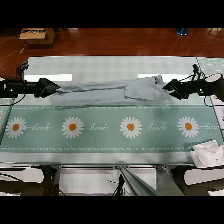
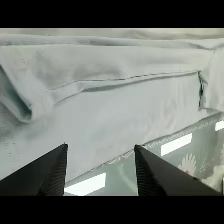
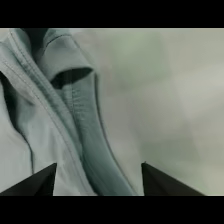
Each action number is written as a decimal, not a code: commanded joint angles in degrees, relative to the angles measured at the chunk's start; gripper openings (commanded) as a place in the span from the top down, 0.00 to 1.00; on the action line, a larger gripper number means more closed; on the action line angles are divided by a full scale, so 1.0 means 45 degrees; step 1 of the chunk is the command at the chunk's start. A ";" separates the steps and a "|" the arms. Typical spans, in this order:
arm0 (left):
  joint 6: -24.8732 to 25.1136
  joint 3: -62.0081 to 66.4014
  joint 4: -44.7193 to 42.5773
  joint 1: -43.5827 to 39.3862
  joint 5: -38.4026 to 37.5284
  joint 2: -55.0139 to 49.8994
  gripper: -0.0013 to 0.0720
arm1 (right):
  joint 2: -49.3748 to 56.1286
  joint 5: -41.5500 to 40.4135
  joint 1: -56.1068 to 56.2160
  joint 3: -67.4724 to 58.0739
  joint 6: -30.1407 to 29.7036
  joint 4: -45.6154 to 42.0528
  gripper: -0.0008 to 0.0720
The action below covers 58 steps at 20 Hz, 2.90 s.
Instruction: Fold the shirts.
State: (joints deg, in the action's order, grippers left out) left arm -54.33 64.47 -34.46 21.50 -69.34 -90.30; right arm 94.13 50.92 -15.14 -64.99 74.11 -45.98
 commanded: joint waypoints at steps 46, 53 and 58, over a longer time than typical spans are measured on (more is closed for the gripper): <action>-0.1758 -0.0044 0.0355 -0.4352 0.1151 0.2176 0.96 | -0.6849 0.0685 1.0088 -0.0223 0.6577 -0.5566 0.94; -0.1608 -0.0053 0.0355 0.1224 -0.1078 0.4605 0.96 | -0.2623 -0.7227 1.1822 -0.0233 0.6562 -0.2375 0.94; -0.1413 -0.0053 0.0262 0.1404 -0.1744 0.4663 0.96 | -0.0743 -0.8092 1.2837 -0.1812 0.6358 -0.1899 0.94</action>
State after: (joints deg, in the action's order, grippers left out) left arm -61.06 64.25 -32.88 26.17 -74.78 -70.11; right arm 85.89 20.29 40.10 -69.54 103.13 -56.97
